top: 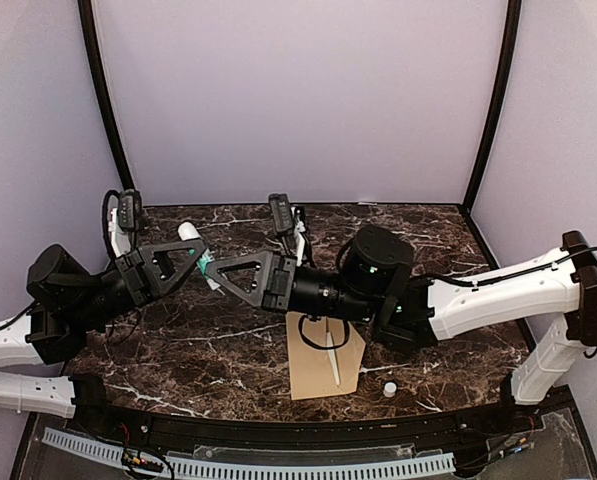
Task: Place the letter into the envelope and seal it
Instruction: Unscrew the solid glue, then paint the envelope at the center of the board.
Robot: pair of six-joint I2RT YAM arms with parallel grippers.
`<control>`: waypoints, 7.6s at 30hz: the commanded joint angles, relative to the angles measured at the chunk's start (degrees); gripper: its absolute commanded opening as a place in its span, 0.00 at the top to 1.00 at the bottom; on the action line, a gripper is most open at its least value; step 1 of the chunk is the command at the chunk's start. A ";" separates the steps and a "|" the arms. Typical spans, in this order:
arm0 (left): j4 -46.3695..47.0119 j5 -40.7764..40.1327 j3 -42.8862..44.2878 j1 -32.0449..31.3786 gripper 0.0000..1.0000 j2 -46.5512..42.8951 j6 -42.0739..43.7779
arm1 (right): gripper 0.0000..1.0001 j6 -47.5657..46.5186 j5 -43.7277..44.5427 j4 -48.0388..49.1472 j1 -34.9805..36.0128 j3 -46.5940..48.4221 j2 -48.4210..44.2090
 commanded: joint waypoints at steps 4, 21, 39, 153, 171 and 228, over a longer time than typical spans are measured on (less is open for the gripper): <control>3.10 0.56 -0.85 -0.04 1.00 0.11 -0.74 | 0.62 0.41 -0.54 3.78 0.25 2.35 1.26; 0.92 0.64 -0.06 -0.05 0.93 0.62 -1.02 | 0.92 0.15 0.04 3.72 -0.05 1.41 0.47; -20.80 2.55 6.91 0.18 0.01 -0.27 -1.49 | 0.96 -8.32 1.56 -22.14 -3.09 -0.37 -10.49; -1.74 15.44 8.70 1.28 1.00 13.13 -12.05 | 0.55 -4.58 2.77 -12.16 -1.03 -7.15 -17.31; -0.59 16.29 8.46 1.28 1.00 13.78 -12.23 | 0.72 -4.03 1.15 -12.20 -0.86 -4.19 -14.01; -62.01 14.32 51.95 8.31 0.45 58.82 24.77 | 0.97 -16.86 29.27 -69.48 -8.28 -15.37 -37.12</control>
